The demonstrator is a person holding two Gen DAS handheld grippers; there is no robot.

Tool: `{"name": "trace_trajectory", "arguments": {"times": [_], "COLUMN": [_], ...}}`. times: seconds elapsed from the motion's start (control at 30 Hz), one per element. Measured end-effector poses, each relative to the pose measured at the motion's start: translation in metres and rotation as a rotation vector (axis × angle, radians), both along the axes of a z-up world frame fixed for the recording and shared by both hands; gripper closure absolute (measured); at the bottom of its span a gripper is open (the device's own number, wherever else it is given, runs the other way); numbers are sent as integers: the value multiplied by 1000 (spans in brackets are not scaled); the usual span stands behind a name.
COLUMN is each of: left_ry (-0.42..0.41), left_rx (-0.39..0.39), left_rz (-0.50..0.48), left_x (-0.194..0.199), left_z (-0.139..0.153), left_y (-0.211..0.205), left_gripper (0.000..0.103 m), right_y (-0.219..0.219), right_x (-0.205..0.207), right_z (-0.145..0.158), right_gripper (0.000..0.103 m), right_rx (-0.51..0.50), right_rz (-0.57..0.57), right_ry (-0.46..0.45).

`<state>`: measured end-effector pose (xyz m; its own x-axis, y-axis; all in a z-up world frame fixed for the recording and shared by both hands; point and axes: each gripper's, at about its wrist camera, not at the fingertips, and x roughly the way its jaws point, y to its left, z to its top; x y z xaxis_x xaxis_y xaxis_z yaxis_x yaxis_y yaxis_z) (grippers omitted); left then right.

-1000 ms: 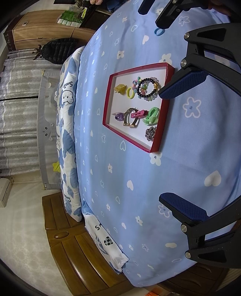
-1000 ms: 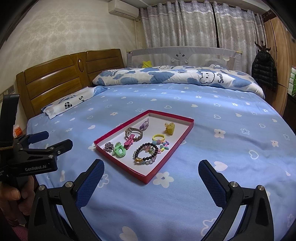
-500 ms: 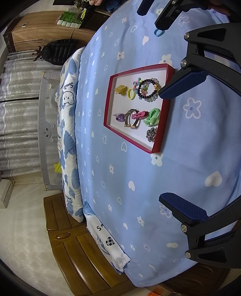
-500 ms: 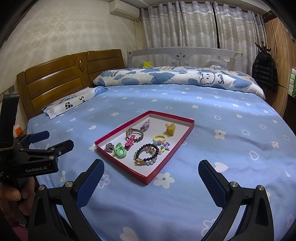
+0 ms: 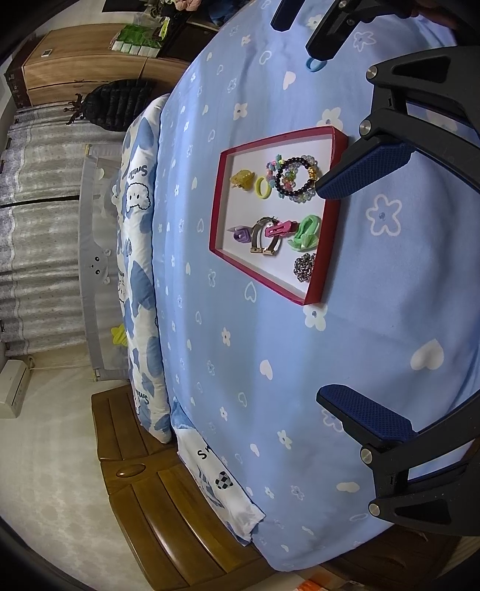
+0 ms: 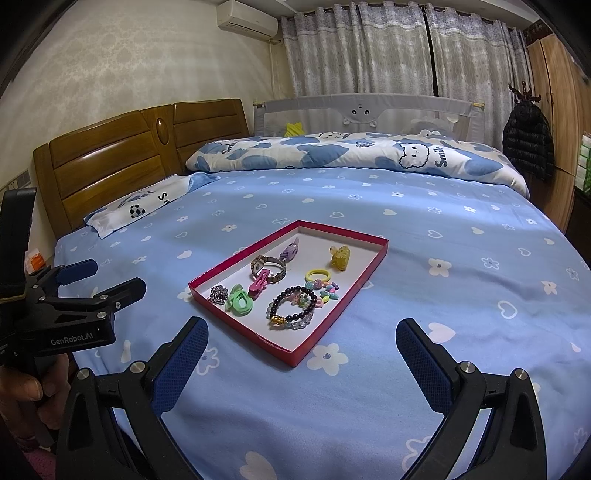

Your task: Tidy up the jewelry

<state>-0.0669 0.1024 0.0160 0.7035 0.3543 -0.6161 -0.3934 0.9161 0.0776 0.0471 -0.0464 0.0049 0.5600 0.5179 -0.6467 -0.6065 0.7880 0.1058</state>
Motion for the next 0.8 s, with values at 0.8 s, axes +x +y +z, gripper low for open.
{"name": "trace_trajectory", "arguments": {"times": [0.8], "left_ry": [5], "left_rx": [-2], "left_rz": [2], "left_x": [-1], "left_z": [-2], "left_y": [0], "left_gripper": [2], "right_y": [2], "right_x": [-1], "right_z": [0], "right_gripper": [1], "right_rx": [-1], "right_rz": [0], "right_ry": [3]}}
